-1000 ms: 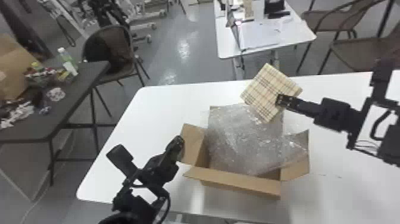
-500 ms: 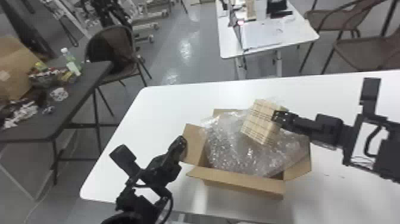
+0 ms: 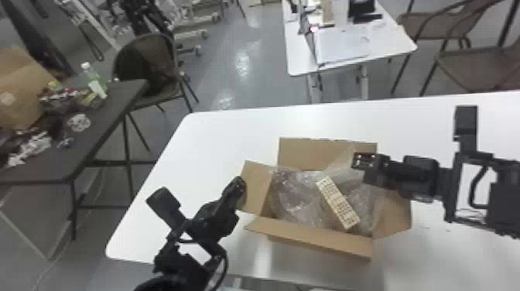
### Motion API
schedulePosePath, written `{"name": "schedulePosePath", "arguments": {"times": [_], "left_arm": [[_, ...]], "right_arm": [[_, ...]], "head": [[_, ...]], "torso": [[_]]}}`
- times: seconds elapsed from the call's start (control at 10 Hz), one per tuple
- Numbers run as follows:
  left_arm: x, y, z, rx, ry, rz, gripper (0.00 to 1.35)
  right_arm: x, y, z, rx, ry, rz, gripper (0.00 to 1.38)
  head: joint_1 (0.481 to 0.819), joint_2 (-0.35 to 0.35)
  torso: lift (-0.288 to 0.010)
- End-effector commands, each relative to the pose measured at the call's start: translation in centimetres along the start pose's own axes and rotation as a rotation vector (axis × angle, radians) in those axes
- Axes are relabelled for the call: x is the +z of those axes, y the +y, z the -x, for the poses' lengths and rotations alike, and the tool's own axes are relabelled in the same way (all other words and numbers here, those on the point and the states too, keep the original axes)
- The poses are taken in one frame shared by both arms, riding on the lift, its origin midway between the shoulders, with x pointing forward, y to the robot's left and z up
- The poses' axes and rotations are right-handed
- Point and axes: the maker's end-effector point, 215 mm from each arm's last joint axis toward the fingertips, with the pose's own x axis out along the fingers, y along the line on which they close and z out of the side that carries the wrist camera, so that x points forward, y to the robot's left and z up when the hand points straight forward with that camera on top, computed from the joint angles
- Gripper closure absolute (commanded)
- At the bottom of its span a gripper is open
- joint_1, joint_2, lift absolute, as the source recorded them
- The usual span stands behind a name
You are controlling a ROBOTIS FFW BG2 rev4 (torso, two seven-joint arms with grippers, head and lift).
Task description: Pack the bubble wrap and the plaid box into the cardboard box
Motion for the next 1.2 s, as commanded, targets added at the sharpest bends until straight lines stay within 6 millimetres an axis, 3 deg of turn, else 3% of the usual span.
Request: {"name": "schedulePosePath", "arguments": {"times": [0.0, 0.2, 0.4, 0.5, 0.7, 1.0, 1.1], "left_arm": [[0.0, 0.0, 0.0, 0.000, -0.003, 0.002, 1.16], [0.2, 0.0, 0.0, 0.002, -0.011, -0.005, 1.16], [0.5, 0.1, 0.0, 0.003, -0.017, -0.007, 1.16], [0.5, 0.1, 0.1, 0.004, -0.018, -0.006, 1.16], [0.7, 0.5, 0.5, 0.010, -0.026, -0.003, 1.16], [0.7, 0.9, 1.0, 0.018, -0.035, 0.006, 1.16], [0.8, 1.1, 1.2, 0.021, -0.039, 0.006, 1.16]], "right_arm": [[0.6, 1.4, 0.3, 0.042, 0.003, 0.024, 0.15], [5.2, 1.8, 3.2, -0.047, -0.075, 0.217, 0.16], [11.1, 0.3, 8.6, -0.272, -0.227, 0.504, 0.16], [12.6, -0.7, 11.5, -0.379, -0.307, 0.619, 0.16], [12.3, -3.9, 16.8, -0.587, -0.416, 0.747, 0.16], [8.9, -7.7, 22.7, -0.787, -0.501, 0.887, 0.16], [7.8, -8.0, 24.3, -0.846, -0.538, 0.917, 0.16]], "head": [[0.695, 0.350], [0.695, 0.350], [0.695, 0.319], [0.695, 0.276], [0.695, 0.213], [0.695, 0.134], [0.695, 0.123]], "torso": [[-0.119], [-0.119], [-0.119], [-0.119], [-0.119], [-0.119], [-0.119]]}}
